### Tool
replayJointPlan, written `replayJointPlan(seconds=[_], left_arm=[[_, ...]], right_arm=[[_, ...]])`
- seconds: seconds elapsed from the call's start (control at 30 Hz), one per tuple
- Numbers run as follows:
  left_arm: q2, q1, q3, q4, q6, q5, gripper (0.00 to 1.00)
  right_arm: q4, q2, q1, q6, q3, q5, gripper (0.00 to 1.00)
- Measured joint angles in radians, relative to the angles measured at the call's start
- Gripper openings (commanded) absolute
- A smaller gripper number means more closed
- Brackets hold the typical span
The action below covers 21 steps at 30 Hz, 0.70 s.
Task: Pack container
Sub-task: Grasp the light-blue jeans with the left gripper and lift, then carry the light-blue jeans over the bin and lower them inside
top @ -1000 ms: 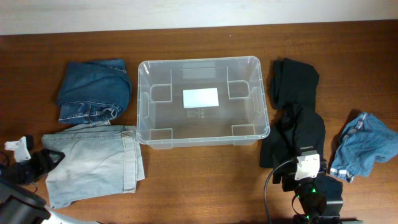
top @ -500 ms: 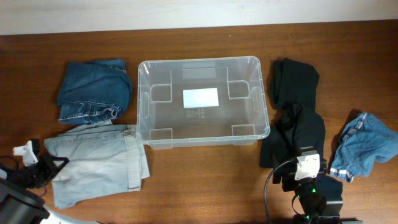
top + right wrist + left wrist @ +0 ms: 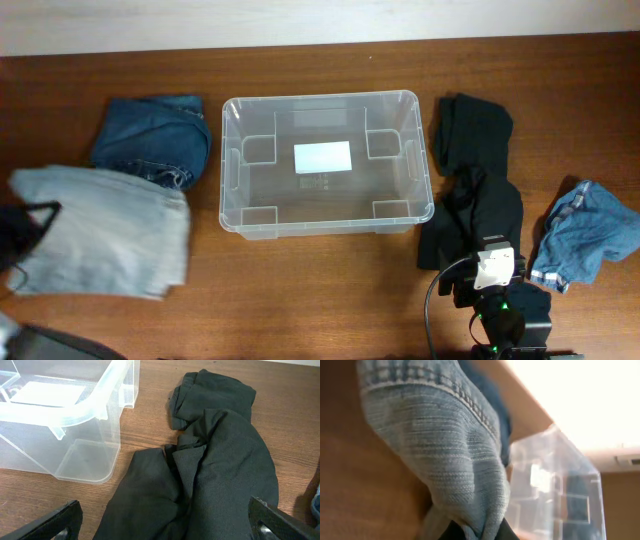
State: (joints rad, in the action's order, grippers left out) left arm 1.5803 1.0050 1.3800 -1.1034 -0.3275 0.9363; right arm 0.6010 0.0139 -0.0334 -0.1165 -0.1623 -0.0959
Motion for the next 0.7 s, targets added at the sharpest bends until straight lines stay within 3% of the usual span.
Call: replayJointPlan(seconds=[0.2, 0.37, 0.53, 0.7], left_arm=[[-0.23, -0.015, 0.137, 0.06, 0.204, 0.147, 0.0], [-0.329, -0.153, 0.14, 0.214, 0.417, 0.227, 0.01], [-0.36, -0.414, 0.141, 0.581, 0.705, 0.237, 0.01], [-0.375, -0.743, 0.142, 0.637, 0.805, 0.039, 0.01]], right_arm=[[0.0, 0.0, 0.0, 0.0, 0.0, 0.0, 0.99], [0.0, 0.0, 0.0, 0.0, 0.0, 0.0, 0.98], [0.0, 0.0, 0.0, 0.0, 0.0, 0.0, 0.99], [0.0, 0.0, 0.0, 0.0, 0.0, 0.0, 0.98]])
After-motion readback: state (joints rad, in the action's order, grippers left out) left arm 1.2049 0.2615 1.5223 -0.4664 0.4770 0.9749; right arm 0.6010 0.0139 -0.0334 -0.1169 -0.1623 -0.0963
